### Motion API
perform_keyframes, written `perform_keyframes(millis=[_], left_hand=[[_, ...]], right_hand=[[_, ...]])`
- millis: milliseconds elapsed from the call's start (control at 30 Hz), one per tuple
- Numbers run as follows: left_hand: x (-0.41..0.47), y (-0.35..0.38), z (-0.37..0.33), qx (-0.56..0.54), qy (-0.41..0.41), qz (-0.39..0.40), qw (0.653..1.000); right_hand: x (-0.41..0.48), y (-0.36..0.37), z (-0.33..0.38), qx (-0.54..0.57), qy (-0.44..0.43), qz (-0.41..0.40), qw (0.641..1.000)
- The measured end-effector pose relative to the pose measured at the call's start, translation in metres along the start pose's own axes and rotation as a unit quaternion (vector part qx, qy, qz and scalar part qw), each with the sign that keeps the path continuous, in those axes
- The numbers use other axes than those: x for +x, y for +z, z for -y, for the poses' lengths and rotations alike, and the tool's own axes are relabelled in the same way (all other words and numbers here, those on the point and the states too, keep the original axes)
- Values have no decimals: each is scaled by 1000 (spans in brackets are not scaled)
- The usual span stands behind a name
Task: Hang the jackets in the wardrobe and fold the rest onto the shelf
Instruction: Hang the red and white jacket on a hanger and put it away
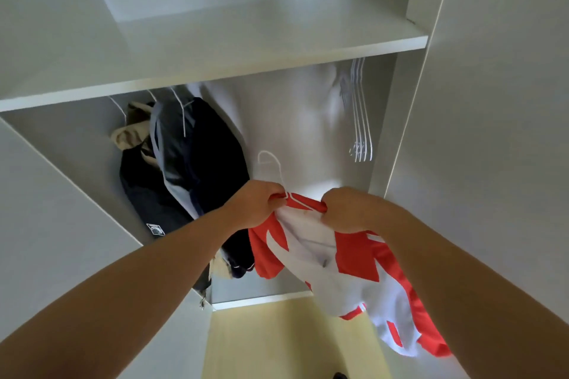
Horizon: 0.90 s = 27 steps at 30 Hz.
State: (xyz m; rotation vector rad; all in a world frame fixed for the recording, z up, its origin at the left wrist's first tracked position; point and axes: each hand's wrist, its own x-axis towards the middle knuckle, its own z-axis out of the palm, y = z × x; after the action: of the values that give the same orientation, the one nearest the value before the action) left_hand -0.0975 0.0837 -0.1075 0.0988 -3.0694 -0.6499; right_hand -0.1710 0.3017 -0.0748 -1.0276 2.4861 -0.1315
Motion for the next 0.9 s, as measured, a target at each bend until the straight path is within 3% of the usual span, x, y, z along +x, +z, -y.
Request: perform_keyframes(millis=[267, 433, 633, 900], left_hand=[[75, -29, 28, -94, -19, -54, 994], [127, -39, 58, -91, -14, -74, 993], [166, -57, 87, 17, 46, -119, 992], [187, -64, 134, 60, 71, -139, 986]], right_hand=[[65, -37, 11, 29, 71, -43, 996], [105, -42, 26, 44, 115, -76, 990], [134, -37, 54, 132, 139, -105, 976], [161, 5, 100, 60, 241, -100, 964]])
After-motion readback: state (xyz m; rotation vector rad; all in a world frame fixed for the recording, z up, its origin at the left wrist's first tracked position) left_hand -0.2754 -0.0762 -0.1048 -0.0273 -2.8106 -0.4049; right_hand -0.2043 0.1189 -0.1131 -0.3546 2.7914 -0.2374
